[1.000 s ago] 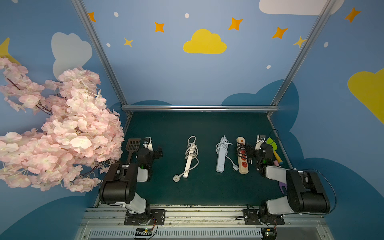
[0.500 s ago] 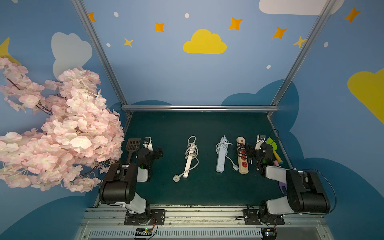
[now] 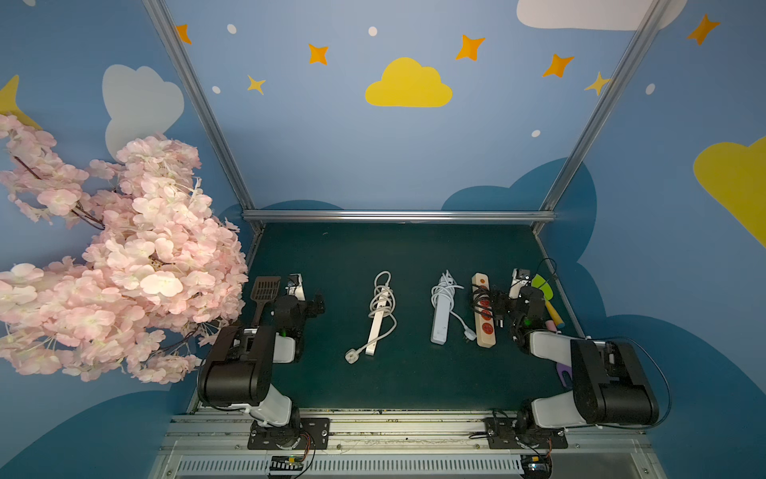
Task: Wrap the cord around the power strip
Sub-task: Reset both arms
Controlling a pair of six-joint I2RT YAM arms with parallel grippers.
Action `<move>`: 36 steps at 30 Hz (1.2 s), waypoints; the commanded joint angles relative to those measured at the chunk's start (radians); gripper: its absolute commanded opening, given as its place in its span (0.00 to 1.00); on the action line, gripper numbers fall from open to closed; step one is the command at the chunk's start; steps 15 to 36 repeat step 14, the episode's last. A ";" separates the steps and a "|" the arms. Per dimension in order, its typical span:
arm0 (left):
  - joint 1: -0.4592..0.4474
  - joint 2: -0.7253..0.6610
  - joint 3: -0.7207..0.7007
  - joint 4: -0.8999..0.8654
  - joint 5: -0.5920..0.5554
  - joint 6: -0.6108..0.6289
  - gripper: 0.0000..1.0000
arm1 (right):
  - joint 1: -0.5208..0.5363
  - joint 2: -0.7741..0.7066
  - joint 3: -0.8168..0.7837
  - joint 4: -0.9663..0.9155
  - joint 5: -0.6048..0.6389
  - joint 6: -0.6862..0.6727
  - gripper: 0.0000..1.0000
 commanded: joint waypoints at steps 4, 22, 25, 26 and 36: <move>-0.001 0.001 0.011 -0.002 -0.008 0.000 1.00 | 0.003 0.012 0.012 -0.036 0.010 -0.006 0.91; -0.015 0.001 0.029 -0.032 0.017 0.031 1.00 | 0.004 0.012 0.013 -0.036 0.010 -0.006 0.90; -0.015 0.001 0.029 -0.032 0.017 0.031 1.00 | 0.004 0.012 0.013 -0.036 0.010 -0.006 0.90; -0.015 0.001 0.029 -0.032 0.017 0.031 1.00 | 0.004 0.012 0.013 -0.036 0.010 -0.006 0.90; -0.015 0.001 0.029 -0.032 0.017 0.031 1.00 | 0.004 0.012 0.013 -0.036 0.010 -0.006 0.90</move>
